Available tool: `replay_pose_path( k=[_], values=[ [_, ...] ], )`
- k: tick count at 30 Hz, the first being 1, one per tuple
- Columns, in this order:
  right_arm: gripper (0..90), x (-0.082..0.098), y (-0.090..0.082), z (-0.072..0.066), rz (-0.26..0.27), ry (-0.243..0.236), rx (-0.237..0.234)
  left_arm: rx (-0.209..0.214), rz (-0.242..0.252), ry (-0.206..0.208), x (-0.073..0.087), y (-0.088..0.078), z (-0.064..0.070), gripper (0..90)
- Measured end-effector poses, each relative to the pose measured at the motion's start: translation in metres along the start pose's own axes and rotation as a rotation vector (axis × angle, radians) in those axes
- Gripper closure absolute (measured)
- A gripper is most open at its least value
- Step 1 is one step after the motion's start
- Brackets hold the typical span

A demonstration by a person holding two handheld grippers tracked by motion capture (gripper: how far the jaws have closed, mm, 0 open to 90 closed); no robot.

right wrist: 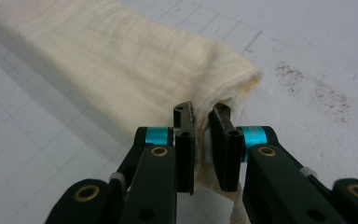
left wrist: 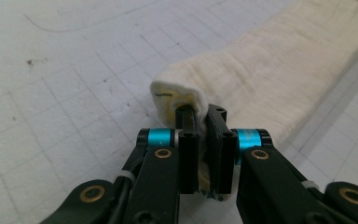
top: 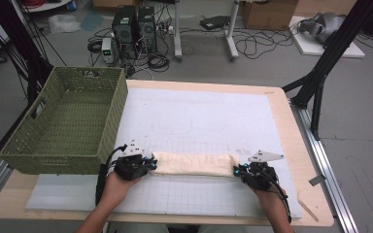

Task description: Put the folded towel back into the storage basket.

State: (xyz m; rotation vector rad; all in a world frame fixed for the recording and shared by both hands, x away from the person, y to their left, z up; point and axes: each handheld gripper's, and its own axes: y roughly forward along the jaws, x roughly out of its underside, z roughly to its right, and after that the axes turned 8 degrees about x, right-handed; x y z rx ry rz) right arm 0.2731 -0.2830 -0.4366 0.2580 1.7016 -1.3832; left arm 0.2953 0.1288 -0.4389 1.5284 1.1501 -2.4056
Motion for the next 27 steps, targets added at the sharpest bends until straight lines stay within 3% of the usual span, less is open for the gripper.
replay_pose_path(
  k=[17, 27],
  values=[
    [81.5, -0.019, -0.02, -0.001, 0.09, -0.014, 0.061, -0.021, 0.098, 0.048, -0.017, -0.025, 0.007, 84.1],
    [81.5, -0.043, -0.032, -0.002, 0.149, -0.026, 0.061, -0.054, 0.166, 0.081, -0.033, -0.052, 0.013, 84.1]
  ],
)
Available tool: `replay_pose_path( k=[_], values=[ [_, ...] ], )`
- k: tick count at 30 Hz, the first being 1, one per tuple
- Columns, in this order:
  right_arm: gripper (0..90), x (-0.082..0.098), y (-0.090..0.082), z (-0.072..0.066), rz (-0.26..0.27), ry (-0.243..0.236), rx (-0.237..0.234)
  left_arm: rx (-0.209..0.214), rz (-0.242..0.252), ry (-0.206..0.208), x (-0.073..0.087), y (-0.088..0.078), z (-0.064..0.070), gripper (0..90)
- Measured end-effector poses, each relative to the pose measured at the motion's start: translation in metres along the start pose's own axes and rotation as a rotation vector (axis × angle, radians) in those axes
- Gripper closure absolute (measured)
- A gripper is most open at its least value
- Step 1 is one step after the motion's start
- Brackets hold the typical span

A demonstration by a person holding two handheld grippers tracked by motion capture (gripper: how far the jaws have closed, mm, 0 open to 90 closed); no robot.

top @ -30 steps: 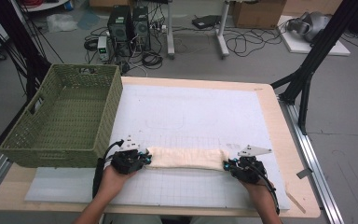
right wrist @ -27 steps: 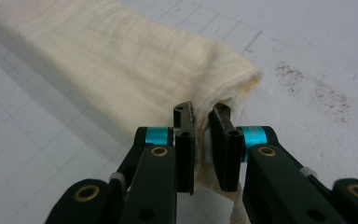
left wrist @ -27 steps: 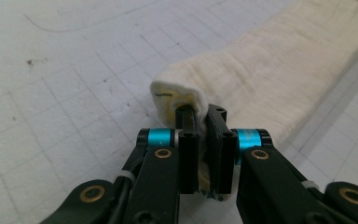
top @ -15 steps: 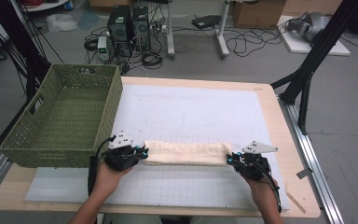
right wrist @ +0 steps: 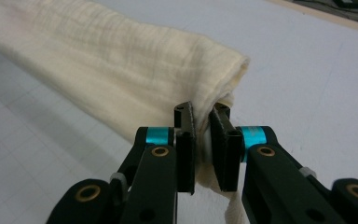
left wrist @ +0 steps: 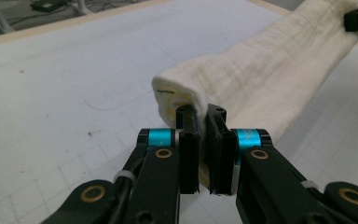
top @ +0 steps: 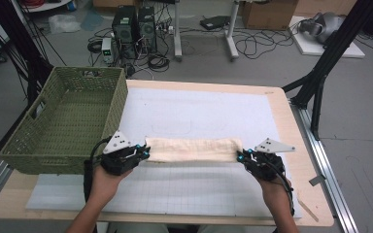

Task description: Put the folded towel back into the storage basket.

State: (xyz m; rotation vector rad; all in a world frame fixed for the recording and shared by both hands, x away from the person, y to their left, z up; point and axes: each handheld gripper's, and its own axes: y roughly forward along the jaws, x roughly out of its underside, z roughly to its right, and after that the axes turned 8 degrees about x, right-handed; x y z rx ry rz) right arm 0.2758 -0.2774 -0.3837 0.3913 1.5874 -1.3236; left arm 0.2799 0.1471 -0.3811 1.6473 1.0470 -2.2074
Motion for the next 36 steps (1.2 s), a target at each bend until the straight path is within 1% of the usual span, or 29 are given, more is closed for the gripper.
replay_pose_path(
  k=[1, 8, 13, 18, 26, 31, 34, 36],
  values=[
    [81.5, -0.003, 0.001, 0.0, 0.006, -0.009, 0.0, -0.006, 0.007, 0.004, -0.002, -0.004, -0.001, 84.1],
    [81.7, -0.038, 0.004, -0.009, 0.047, -0.058, -0.016, -0.047, 0.048, 0.016, -0.016, -0.033, -0.007, 84.1],
    [81.7, -0.064, 0.011, -0.017, 0.089, -0.078, -0.045, -0.09, 0.081, 0.018, -0.024, -0.057, -0.015, 84.0],
    [81.7, -0.087, 0.02, -0.029, 0.118, -0.105, -0.07, -0.123, 0.104, 0.009, -0.026, -0.078, -0.023, 84.0],
    [81.7, -0.119, 0.036, -0.046, 0.164, -0.129, -0.117, -0.177, 0.136, -0.001, -0.027, -0.108, -0.033, 84.0],
    [81.7, -0.135, 0.048, -0.055, 0.175, -0.137, -0.14, -0.213, 0.151, -0.012, -0.025, -0.123, -0.04, 84.0],
    [81.8, -0.149, 0.056, -0.063, 0.186, -0.147, -0.153, -0.233, 0.16, -0.016, -0.023, -0.134, -0.044, 84.0],
    [81.8, -0.157, 0.062, -0.069, 0.183, -0.155, -0.161, -0.248, 0.163, -0.021, -0.022, -0.141, -0.047, 84.1]
  ],
)
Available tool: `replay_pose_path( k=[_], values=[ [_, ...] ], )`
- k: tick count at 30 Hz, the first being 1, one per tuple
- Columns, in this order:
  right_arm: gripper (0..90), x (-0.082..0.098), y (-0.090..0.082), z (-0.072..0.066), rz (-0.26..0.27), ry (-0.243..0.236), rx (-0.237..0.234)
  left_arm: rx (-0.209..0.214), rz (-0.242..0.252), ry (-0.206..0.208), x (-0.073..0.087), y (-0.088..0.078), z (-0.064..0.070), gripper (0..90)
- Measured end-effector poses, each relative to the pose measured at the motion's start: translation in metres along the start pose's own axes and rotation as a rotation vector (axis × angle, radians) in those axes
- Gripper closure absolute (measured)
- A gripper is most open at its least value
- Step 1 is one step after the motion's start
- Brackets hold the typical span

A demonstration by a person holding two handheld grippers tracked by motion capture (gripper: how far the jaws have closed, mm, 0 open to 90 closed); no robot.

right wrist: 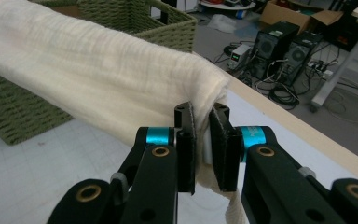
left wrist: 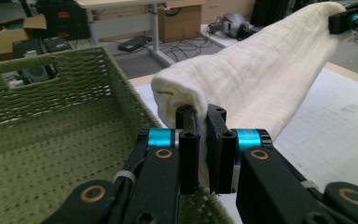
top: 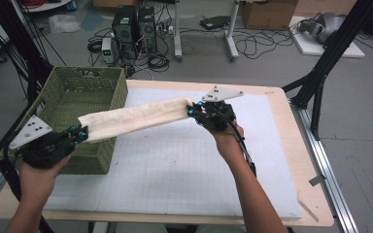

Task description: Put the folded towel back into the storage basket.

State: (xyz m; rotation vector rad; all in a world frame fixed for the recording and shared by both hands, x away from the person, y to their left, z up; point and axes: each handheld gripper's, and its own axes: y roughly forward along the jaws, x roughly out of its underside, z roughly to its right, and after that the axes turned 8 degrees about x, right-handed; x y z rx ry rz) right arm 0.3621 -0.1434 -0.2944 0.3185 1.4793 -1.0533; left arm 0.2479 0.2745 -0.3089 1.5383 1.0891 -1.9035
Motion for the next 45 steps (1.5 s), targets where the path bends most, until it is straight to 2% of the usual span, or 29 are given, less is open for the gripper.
replay_pose_path(
  k=[12, 25, 30, 36, 45],
  values=[
    [81.9, -0.041, 0.046, -0.029, 0.023, -0.063, -0.061, -0.092, 0.023, -0.02, 0.004, -0.042, -0.026, 84.0],
    [81.9, -0.082, 0.085, -0.061, 0.054, -0.118, -0.119, -0.183, 0.048, -0.036, 0.007, -0.084, -0.046, 84.0],
    [81.9, -0.096, 0.104, -0.074, 0.049, -0.128, -0.133, -0.219, 0.048, -0.052, 0.011, -0.091, -0.055, 84.0],
    [81.9, -0.107, 0.123, -0.084, 0.045, -0.133, -0.142, -0.241, 0.037, -0.077, 0.018, -0.097, -0.066, 84.0],
    [81.8, -0.122, 0.148, -0.093, 0.021, -0.151, -0.136, -0.265, 0.033, -0.103, 0.027, -0.098, -0.073, 83.9]
  ],
)
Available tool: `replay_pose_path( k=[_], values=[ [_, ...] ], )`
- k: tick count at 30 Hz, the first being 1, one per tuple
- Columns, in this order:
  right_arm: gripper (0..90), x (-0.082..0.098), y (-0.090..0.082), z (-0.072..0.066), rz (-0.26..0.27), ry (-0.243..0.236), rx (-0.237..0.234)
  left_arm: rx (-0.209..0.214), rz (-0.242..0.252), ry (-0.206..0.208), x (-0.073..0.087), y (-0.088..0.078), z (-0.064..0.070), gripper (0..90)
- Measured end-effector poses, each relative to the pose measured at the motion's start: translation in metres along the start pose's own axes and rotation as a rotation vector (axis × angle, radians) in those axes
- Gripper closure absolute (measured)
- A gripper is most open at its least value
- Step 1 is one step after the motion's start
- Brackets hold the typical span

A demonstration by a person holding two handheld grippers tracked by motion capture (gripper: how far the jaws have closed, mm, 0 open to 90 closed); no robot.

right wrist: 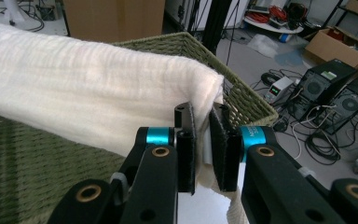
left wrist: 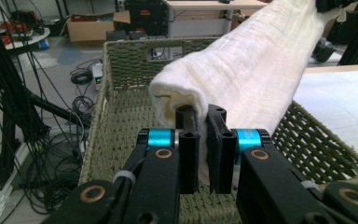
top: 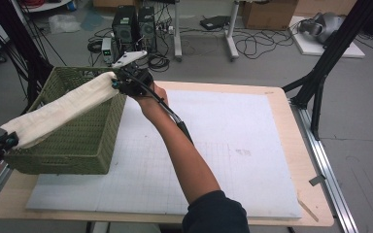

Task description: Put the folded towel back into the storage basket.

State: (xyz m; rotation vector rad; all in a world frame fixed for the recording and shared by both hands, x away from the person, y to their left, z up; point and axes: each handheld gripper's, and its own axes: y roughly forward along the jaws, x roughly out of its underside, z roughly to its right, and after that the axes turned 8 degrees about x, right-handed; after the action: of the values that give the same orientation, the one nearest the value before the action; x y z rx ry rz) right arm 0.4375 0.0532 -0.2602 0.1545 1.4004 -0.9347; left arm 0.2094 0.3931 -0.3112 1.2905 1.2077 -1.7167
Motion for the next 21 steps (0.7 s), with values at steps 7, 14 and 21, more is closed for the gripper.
replay_pose_path(
  k=[7, 14, 21],
  values=[
    [81.8, -0.004, 0.016, -0.001, -0.014, 0.0, 0.013, -0.022, -0.01, -0.019, 0.006, 0.009, -0.006, 83.9],
    [81.8, -0.003, 0.029, -0.002, -0.022, 0.012, 0.014, -0.034, -0.02, -0.043, 0.013, 0.014, -0.013, 83.8],
    [81.9, -0.007, 0.047, -0.009, -0.027, 0.005, 0.032, -0.048, -0.045, -0.067, 0.021, 0.022, -0.023, 83.6]
  ],
)
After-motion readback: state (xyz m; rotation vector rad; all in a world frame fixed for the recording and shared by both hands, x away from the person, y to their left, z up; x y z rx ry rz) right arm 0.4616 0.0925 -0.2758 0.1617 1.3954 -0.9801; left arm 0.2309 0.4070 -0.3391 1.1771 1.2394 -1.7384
